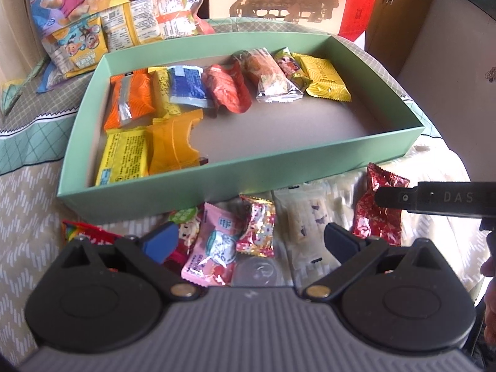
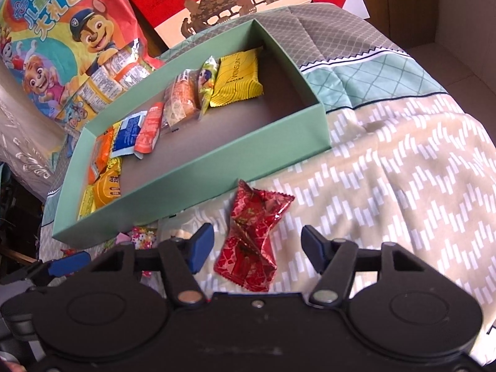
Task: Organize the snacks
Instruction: 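Grasp the red twisted candy with the right tool while the left tool grasps the clear dotted pastry, then carry both snacks into the green box and open both tools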
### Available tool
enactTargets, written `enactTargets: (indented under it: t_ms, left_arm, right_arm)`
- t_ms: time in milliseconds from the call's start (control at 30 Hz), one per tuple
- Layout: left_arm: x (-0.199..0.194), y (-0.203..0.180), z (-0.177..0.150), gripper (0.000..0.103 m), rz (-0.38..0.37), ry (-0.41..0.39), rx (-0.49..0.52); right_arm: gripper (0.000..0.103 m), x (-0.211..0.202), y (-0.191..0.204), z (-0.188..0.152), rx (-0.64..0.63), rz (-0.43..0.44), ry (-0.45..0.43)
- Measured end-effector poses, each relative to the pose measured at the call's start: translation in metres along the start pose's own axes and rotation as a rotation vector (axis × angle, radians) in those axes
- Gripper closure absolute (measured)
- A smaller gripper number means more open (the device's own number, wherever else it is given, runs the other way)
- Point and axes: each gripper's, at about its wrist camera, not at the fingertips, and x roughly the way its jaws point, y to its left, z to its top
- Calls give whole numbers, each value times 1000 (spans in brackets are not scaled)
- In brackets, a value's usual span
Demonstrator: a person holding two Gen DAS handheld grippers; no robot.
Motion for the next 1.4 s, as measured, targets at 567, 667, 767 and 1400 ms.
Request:
enactTargets:
  t_ms: [567,667,767,1400]
  left_arm:
    - [46,-51,5,35,-63,99,96]
    - [44,-57,3,66,-29,75,131]
    - [41,-51,4,71,-40,78,98]
    - [-20,-52,28,71,-145,-20,52]
  right_arm:
    - [78,6,-16,-5,-8,51,7]
    - [78,7,-15,-7,-11,47,-5]
    - [81,4,-11,-10,-35,40,-10]
    - [83,-63,-9,17,-81,95,-91]
